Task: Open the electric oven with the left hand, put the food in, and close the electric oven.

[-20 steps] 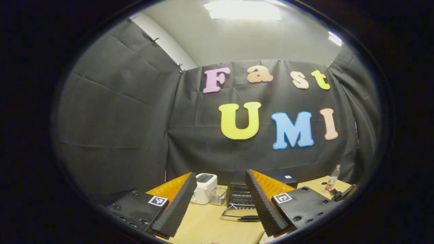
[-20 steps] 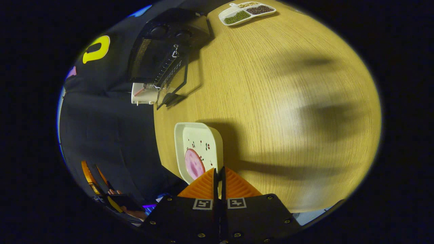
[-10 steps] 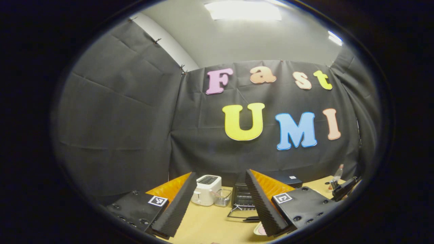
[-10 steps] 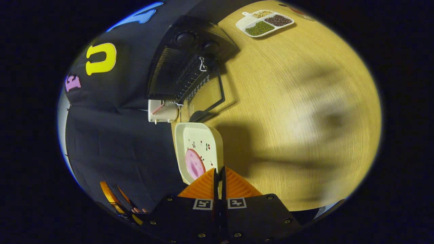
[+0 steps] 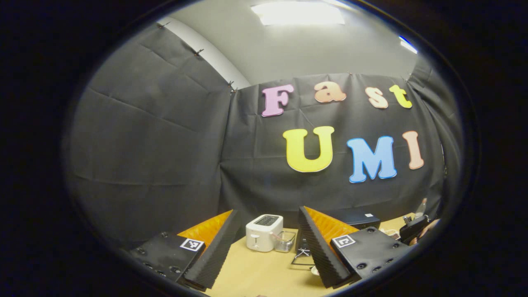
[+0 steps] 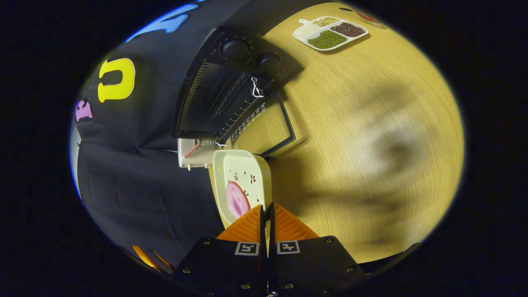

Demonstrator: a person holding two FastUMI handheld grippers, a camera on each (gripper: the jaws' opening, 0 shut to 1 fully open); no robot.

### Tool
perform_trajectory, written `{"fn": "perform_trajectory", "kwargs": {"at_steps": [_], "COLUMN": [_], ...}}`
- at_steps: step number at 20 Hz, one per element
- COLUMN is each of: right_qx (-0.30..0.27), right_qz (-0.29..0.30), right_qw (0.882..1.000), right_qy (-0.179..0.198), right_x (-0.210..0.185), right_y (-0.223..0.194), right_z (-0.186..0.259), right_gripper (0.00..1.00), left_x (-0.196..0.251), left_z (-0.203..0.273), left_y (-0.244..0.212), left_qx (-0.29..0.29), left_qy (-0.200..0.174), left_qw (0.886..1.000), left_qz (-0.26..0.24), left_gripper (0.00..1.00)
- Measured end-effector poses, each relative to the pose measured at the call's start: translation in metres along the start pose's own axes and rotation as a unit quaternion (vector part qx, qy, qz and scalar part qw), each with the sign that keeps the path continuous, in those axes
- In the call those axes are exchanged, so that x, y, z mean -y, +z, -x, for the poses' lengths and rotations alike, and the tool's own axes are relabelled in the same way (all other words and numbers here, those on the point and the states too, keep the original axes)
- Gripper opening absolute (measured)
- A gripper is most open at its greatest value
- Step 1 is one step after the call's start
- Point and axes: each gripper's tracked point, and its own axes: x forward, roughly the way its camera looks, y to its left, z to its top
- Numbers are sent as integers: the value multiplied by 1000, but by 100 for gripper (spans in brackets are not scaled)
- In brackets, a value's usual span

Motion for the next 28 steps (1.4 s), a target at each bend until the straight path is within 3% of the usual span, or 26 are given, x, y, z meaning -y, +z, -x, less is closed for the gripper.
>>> {"fn": "perform_trajectory", "kwargs": {"at_steps": [6, 12, 16, 23, 28], "right_qx": [56, 100, 139, 213, 241], "right_qz": [-52, -107, -163, -243, -245], "right_qw": [997, 989, 977, 945, 935], "right_qy": [-5, 7, 17, 58, 92], "right_x": [-12, -30, -41, -69, -84], "right_y": [35, 66, 96, 155, 168], "right_z": [-26, -52, -68, -98, -104], "right_gripper": [1, 2, 2, 2, 5], "left_x": [-15, -18, -15, -12, -5], "left_z": [-2, -19, -38, -72, -87], "left_y": [-6, -18, -32, -57, -66], "left_qx": [-6, -15, -29, -50, -58], "left_qy": [15, 7, -7, -25, -38], "left_qw": [1000, 1000, 1000, 998, 998], "left_qz": [-1, 2, 6, 6, -3], "left_gripper": [100, 100, 100, 100, 100]}}
